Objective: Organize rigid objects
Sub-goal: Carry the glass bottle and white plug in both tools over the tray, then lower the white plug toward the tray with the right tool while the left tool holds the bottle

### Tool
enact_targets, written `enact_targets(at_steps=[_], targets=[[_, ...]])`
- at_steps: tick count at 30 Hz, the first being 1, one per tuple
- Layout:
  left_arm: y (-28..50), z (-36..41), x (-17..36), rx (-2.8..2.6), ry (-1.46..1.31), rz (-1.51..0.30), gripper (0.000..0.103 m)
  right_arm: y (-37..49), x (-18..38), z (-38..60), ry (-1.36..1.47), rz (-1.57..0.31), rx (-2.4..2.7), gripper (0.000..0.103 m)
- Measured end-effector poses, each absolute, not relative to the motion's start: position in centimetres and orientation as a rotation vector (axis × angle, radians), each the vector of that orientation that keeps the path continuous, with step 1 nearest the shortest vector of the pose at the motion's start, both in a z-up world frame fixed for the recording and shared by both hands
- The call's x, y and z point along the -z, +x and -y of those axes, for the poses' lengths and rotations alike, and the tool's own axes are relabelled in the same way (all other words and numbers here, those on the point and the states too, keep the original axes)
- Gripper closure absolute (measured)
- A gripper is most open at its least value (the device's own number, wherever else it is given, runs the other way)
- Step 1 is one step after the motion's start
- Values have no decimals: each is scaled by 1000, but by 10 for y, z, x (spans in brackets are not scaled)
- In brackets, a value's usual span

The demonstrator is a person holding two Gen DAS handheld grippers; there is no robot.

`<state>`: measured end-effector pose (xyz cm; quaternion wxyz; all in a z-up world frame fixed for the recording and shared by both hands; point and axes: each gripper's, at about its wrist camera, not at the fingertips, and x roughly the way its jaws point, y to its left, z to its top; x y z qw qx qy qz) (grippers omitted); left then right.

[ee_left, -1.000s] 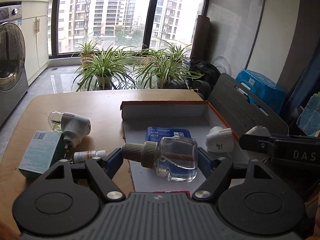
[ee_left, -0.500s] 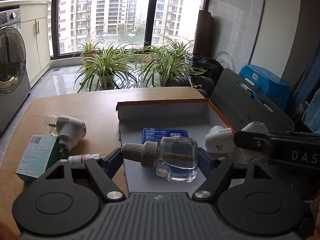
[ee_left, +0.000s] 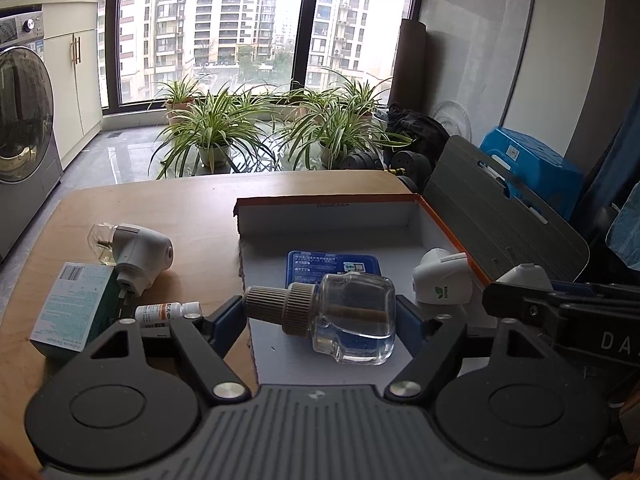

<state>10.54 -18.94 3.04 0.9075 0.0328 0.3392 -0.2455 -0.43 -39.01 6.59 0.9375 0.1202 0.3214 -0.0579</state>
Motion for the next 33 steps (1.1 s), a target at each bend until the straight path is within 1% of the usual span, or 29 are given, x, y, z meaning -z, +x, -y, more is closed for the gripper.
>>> enact_targets(at_steps=[10,33], targets=[[104,191,-26,504,63,-710,23,-23,-48,397,250,-712,157,51],[104,194,-19,500,60,-728,23,-5,-54,395,233,-697,135,51]])
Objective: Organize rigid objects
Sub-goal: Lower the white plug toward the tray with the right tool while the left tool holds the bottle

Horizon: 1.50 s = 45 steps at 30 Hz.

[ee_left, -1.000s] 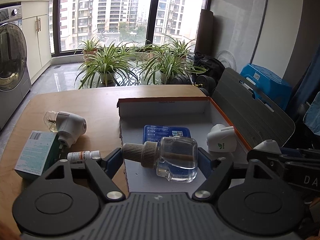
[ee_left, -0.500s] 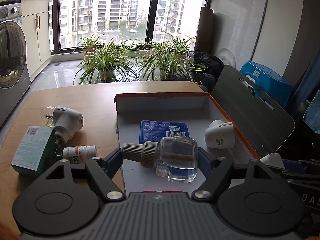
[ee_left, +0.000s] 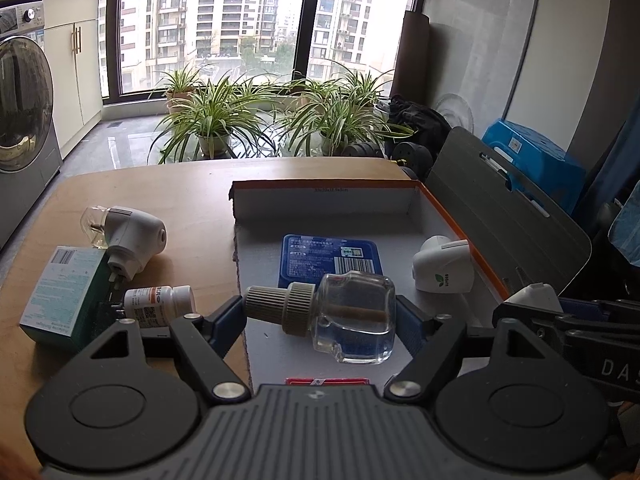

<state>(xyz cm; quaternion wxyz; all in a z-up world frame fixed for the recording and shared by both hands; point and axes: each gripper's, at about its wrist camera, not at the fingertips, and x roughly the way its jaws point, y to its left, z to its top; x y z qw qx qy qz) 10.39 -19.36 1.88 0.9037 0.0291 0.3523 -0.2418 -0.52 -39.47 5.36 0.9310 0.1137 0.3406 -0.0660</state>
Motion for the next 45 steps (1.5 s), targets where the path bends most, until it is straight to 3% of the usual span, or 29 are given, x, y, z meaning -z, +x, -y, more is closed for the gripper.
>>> enact_targets(at_steps=[45], targets=[[127,209,8,521,66,-782,23,112,-43,403,214,-740,63,51]])
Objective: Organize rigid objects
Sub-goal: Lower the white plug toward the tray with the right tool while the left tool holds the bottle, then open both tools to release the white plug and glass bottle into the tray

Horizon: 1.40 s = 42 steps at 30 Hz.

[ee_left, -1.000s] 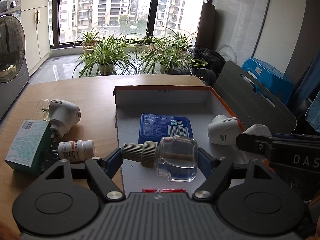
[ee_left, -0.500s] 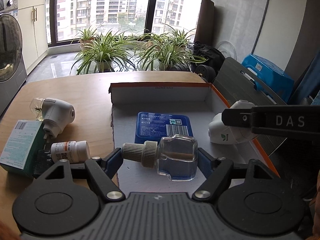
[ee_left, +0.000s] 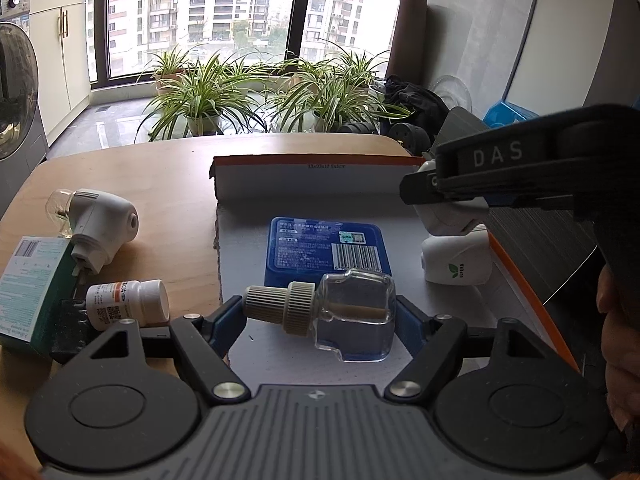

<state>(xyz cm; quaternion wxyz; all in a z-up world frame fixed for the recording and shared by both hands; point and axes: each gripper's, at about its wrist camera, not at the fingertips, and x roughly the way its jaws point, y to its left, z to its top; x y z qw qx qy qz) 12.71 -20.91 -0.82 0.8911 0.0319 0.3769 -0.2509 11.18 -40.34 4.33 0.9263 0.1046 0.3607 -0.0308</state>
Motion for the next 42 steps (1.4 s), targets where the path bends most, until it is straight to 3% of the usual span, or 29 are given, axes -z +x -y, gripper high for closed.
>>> enact_targets(at_steps=[10,13,20,26,31,42], targets=[[134,212,11,528,52,-789,23,156,-37,391,187,-735,22,50],[135,212,10,529,47,-782,22,157,-44,390,177,-708,19,43],[130,210,-4,527,39,-757,12,131,-60,394,166,-670,61,42],[126,202,-18,460,47,-752,2,102,-73,391,146,-638,90,24],[121,186,-27,401,48,-745,0,82,-76,387,155,-641,108,16],[114,128,-37,286,15,-746,0,62,-69,343,151,-675,33,13]])
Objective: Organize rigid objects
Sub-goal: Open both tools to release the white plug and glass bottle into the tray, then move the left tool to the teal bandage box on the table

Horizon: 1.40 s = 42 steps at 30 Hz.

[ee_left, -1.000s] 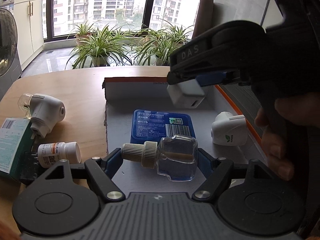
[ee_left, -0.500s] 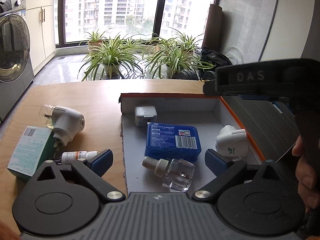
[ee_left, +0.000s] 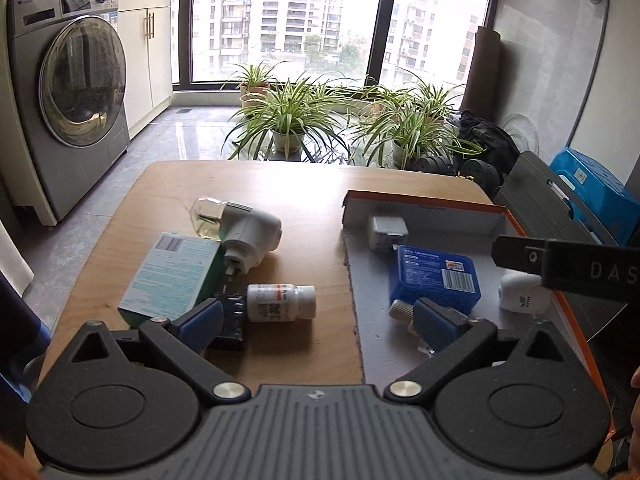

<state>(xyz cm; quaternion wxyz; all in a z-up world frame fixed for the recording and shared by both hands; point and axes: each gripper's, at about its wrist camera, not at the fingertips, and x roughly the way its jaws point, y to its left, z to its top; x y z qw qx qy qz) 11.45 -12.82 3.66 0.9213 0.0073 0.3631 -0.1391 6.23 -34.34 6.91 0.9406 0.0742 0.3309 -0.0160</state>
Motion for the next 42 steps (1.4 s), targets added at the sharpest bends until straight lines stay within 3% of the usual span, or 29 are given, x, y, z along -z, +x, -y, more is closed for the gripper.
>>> enact_targets(at_steps=[23,42], targets=[[114,42,-23,147,-26,-781,0,60,-51,279,118,-720,-77,13],[195,32,20,141,62,-841,0,68,-32,280,133,-764,-100,13]])
